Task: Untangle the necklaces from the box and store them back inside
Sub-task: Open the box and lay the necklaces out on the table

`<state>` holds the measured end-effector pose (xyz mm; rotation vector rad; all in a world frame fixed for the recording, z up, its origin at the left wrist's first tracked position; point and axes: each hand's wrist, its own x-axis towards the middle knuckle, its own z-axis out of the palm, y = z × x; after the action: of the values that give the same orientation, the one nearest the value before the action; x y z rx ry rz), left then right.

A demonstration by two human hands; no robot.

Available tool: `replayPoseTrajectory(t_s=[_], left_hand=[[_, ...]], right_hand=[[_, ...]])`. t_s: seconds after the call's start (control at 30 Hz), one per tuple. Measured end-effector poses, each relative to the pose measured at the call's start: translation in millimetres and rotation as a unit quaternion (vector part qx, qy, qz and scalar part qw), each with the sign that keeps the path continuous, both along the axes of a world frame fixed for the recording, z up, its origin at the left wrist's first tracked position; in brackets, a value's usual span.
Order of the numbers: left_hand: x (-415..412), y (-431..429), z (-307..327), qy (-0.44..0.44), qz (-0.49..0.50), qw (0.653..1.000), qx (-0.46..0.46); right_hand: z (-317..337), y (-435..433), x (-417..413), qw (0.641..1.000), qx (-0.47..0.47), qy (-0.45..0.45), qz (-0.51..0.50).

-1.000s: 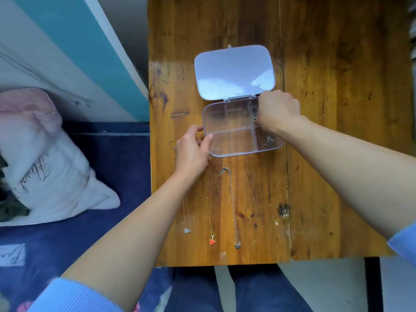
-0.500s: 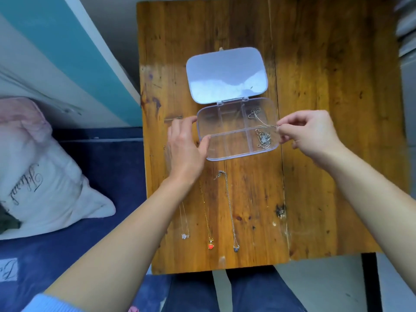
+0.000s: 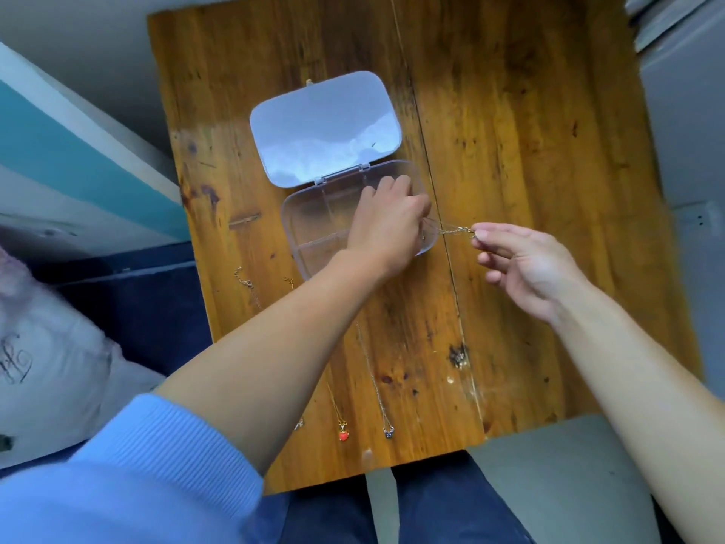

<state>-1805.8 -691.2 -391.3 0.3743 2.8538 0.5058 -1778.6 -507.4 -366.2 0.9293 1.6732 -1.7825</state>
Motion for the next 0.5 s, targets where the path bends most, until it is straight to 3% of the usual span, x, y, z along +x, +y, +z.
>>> replayPoseTrajectory(t_s=[0.23,0.37,0.43,0.5], left_hand=[[-7.2,0.8,-8.6,0.015,-0.02,1.0,-0.011],[-5.9,-3.8,2.2,-0.016,0.063,0.991,0.121],[-5.6,-5.7,11.9,-0.076,0.13,0.966,0.21],[-6.8,-8.2,25.7,-0.187,0.225,0.893,0.342]], right_hand=[[-5.7,14.9,-2.3,0.999,-0.038,-0.003,0.022],[-11.3,22.6,-3.6,1.0,-0.02,-0.006,-0.002],[-13.2,24.6,-4.0,1.0,-0.018,-0.01,-0.014],[-14.0,24.7,-4.6,0.999,-0.023,-0.015,-0.025]])
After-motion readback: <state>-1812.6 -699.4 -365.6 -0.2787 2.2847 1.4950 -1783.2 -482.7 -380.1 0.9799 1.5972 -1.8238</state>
